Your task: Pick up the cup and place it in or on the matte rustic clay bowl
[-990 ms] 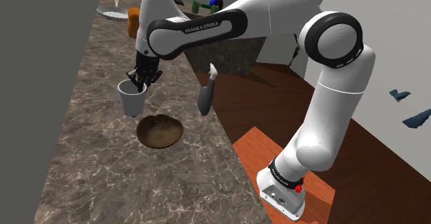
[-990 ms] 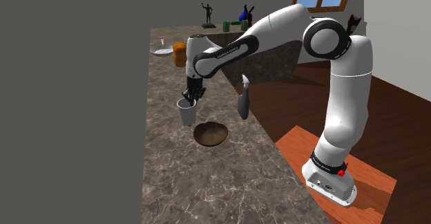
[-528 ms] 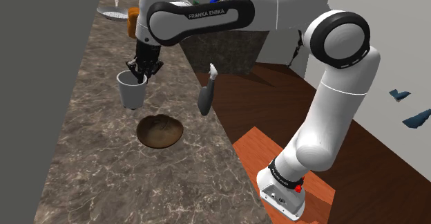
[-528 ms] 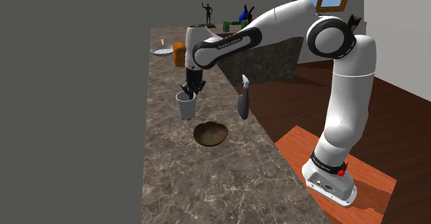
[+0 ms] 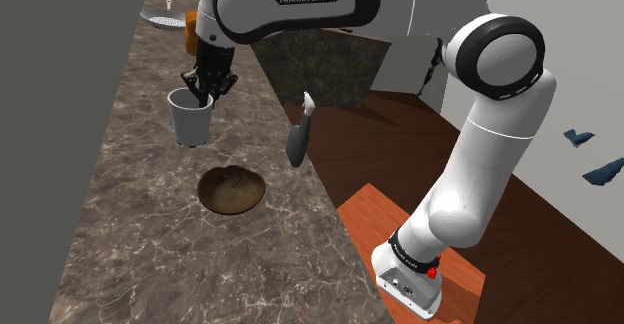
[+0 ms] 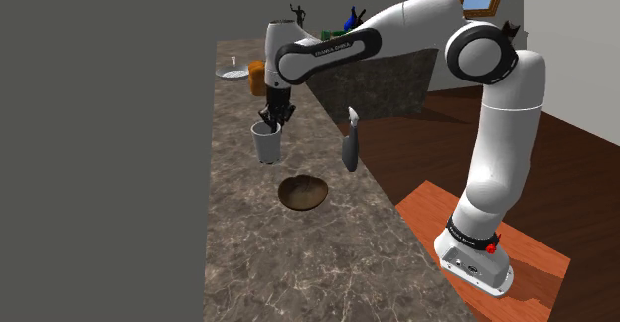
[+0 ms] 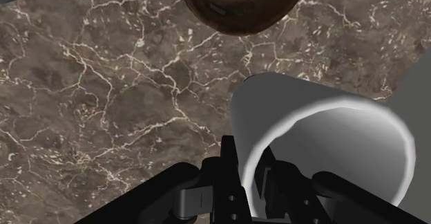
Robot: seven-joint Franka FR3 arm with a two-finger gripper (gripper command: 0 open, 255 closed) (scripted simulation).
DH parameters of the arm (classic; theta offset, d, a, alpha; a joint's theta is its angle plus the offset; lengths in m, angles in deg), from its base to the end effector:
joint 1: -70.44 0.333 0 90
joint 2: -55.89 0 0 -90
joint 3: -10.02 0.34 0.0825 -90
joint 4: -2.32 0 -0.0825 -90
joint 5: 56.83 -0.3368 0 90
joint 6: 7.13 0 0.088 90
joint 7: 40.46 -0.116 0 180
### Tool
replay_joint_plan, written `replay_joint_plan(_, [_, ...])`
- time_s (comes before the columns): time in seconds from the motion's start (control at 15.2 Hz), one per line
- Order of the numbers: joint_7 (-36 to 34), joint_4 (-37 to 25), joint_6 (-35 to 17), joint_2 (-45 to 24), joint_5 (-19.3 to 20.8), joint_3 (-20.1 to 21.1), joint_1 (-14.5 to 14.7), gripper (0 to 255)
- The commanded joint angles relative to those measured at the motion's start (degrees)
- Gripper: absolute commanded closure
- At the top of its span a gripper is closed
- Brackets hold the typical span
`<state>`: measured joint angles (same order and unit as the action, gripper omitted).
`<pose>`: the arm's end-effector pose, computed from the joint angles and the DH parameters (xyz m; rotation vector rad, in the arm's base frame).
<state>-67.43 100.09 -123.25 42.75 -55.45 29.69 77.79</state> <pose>0.5412 0.2541 0.5018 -3.0444 0.0030 -0.1045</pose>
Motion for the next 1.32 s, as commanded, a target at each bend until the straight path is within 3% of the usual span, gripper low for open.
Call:
replay_joint_plan(0.0, [0.1,-1.3,1.5,0.2,-0.1,0.0,0.0,255])
replay_joint_plan(0.07, [0.1,-1.9,2.2,0.4,-0.1,0.0,0.0,255])
replay_joint_plan(0.46, [1.4,12.5,1.4,14.7,-5.4,0.8,-0.9,255])
replay_joint_plan(0.86, [2.6,23.5,3.5,28.5,-10.3,0.4,0.2,255])
replay_joint_plan(1.25, [2.8,27.4,-1.2,27.7,-10.4,0.7,0.4,255])
